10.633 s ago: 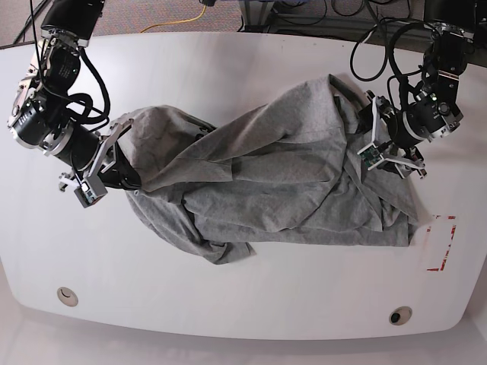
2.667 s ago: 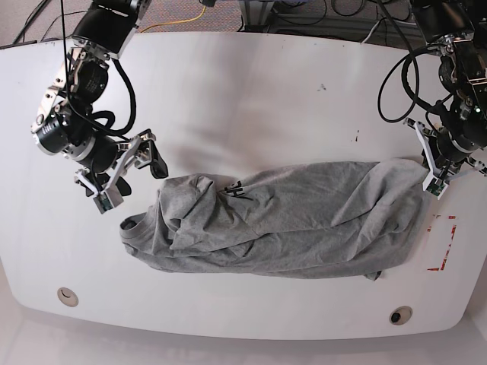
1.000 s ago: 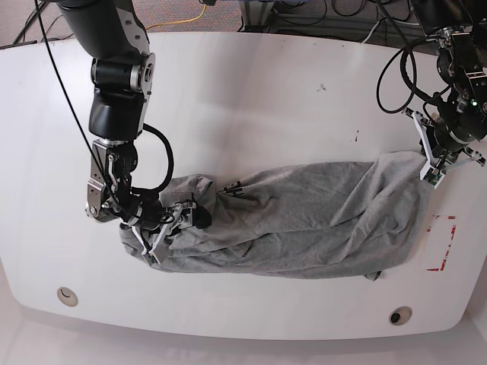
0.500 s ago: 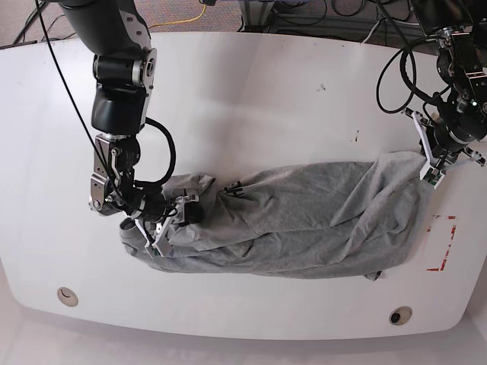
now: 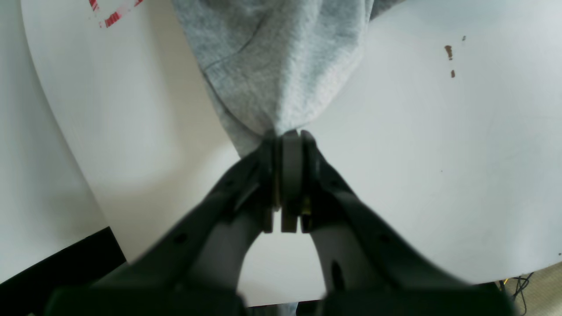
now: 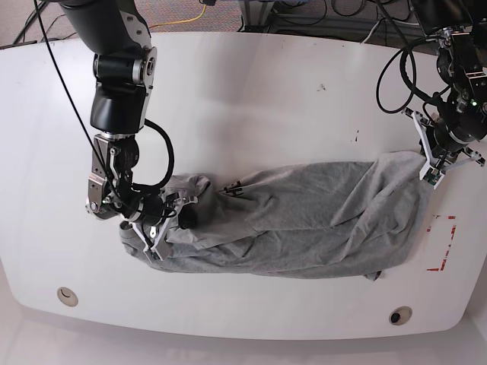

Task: Layout the t-shirt on the table in an organized manner, then fold the t-shirt properly
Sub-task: 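Grasp the bunched shirt end with the right gripper, then pull the grasped shirt end with the right gripper away from the left gripper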

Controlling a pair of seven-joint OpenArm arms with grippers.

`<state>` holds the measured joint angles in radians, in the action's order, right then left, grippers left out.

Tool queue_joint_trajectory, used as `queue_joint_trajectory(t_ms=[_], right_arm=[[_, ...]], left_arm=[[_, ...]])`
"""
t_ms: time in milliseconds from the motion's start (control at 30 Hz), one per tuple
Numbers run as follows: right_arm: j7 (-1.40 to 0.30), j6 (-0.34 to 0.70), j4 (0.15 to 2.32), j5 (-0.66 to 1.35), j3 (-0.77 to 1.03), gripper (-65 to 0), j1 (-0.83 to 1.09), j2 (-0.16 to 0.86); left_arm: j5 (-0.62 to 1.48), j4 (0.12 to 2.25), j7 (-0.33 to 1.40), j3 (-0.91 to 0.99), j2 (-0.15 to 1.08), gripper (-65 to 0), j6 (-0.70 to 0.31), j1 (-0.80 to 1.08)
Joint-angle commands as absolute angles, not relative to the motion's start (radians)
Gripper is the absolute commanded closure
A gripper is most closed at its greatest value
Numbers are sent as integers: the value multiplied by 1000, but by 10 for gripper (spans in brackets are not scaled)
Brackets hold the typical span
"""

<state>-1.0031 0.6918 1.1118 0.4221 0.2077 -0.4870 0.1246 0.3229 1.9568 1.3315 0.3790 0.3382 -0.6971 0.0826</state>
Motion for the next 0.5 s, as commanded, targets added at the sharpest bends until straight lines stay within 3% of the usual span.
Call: queue_joint_trajectory(t_ms=[0,467], right_arm=[[-1017,698,1218,450,211,0,-524,128],[-1307,698,1692,450,222,0,-507,139]], left_arm=[[325,1971,1320,383,352,0,-698,67],[328,1971,1320,374,354,0,-698,-1]])
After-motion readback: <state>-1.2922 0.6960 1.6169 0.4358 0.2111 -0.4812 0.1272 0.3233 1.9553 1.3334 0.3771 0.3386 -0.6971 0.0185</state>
